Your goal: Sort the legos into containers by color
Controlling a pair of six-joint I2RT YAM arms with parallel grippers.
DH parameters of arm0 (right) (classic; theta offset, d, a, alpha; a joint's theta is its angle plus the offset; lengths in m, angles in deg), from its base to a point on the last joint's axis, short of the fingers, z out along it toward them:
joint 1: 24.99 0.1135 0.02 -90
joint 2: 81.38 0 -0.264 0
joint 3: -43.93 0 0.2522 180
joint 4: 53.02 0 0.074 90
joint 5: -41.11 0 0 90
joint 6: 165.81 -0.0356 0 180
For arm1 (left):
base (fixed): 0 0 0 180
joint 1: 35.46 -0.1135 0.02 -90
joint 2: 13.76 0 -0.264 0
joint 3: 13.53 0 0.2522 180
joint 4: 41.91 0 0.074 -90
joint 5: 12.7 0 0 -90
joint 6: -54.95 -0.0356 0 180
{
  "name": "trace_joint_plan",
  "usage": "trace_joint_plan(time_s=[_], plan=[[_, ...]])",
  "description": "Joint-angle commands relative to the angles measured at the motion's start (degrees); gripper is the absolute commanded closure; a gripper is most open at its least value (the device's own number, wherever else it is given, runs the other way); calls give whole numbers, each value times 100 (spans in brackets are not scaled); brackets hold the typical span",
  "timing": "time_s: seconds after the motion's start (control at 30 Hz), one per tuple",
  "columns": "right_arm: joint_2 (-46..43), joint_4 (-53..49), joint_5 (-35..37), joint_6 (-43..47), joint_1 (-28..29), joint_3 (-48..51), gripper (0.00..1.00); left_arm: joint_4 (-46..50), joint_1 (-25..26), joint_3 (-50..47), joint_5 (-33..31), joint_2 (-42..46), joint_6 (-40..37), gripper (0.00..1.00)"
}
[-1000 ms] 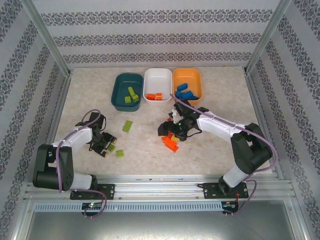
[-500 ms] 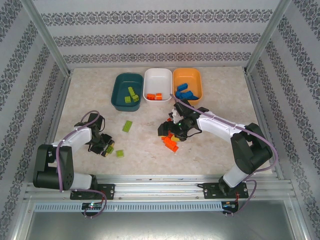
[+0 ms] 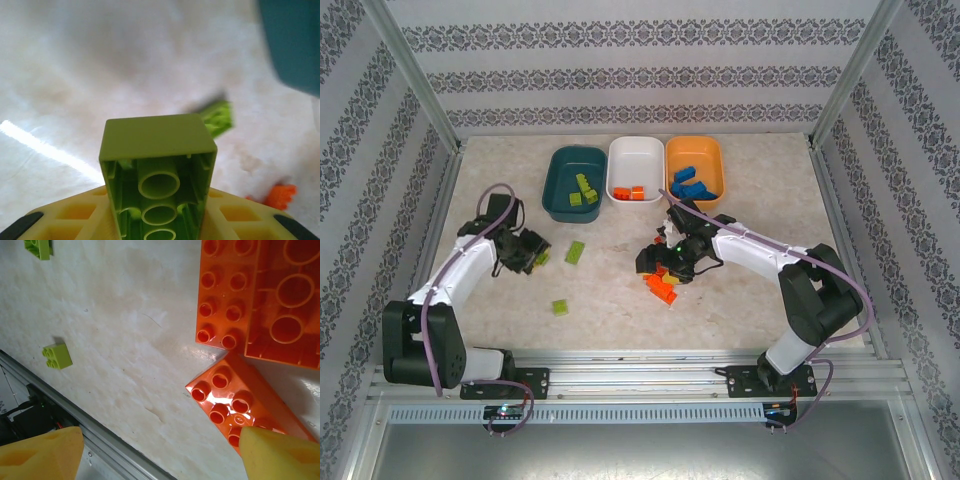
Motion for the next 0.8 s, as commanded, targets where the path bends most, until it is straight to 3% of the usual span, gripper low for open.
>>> trace_joint_plan(time_s=[0.0, 0.13, 0.27, 0.5, 0.6, 0.77], plan=[[38, -103, 99, 114, 27, -50, 19, 377, -7, 840, 92, -302, -775, 60], [19, -127, 128, 127, 0, -47, 19, 1069, 51, 2443, 151, -1347, -1639, 59], [-19, -155, 153, 130, -19, -39, 19, 2134, 224, 4364, -310, -2596, -2557, 59], [-166, -227, 225, 106, -42, 51, 19, 4392, 718, 8612, -1554, -5275, -3829, 60], [-274, -293, 295, 105, -52, 119, 19, 4410, 727, 9087, -1482, -5736, -3689, 60], [-494, -322, 392, 39, -108, 300, 19, 4335, 771, 9085, -1374, -5875, -3546, 60]])
